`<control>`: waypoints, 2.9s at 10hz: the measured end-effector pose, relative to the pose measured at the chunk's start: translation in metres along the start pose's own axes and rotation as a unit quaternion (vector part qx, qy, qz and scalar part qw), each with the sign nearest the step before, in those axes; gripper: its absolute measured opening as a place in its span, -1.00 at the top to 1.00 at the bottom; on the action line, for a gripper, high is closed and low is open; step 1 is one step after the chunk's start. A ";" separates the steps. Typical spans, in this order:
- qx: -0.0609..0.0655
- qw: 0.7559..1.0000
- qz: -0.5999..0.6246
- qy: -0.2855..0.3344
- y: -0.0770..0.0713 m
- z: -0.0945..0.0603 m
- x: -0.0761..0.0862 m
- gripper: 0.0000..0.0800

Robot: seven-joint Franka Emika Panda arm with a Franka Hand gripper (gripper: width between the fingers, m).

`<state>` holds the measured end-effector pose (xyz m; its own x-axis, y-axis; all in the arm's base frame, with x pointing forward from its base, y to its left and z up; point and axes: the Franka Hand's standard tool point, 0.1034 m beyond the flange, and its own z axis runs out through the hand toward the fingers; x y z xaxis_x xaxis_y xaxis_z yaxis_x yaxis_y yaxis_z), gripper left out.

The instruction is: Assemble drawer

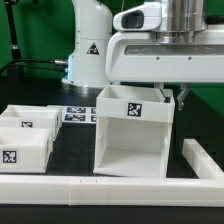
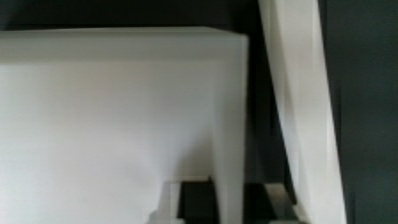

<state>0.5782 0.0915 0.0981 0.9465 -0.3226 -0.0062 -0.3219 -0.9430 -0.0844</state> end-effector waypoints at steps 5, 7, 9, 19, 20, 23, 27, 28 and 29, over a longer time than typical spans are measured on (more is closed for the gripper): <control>0.013 0.990 0.141 0.006 -0.007 -0.003 0.018 0.91; 0.016 0.982 0.191 0.004 -0.007 -0.003 0.017 0.91; 0.020 0.965 0.261 0.001 -0.003 -0.001 0.021 0.90; 0.035 0.816 0.576 -0.028 -0.011 0.001 0.021 0.90; 0.036 0.812 0.582 -0.028 -0.012 0.001 0.021 0.90; 0.036 0.818 0.574 -0.027 -0.013 0.001 0.021 0.90; 0.043 0.818 0.573 -0.022 -0.018 0.001 0.036 0.90; 0.045 0.818 0.573 -0.021 -0.020 0.002 0.042 0.90; 0.048 0.818 0.573 -0.020 -0.021 0.002 0.047 0.90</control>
Offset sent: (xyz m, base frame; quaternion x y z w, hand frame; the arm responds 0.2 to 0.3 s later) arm 0.0000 0.0000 0.0000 0.0000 0.0000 0.1296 0.9916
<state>0.6300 0.0964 0.0979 0.0240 -0.9854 -0.1684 -0.9968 -0.0109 -0.0786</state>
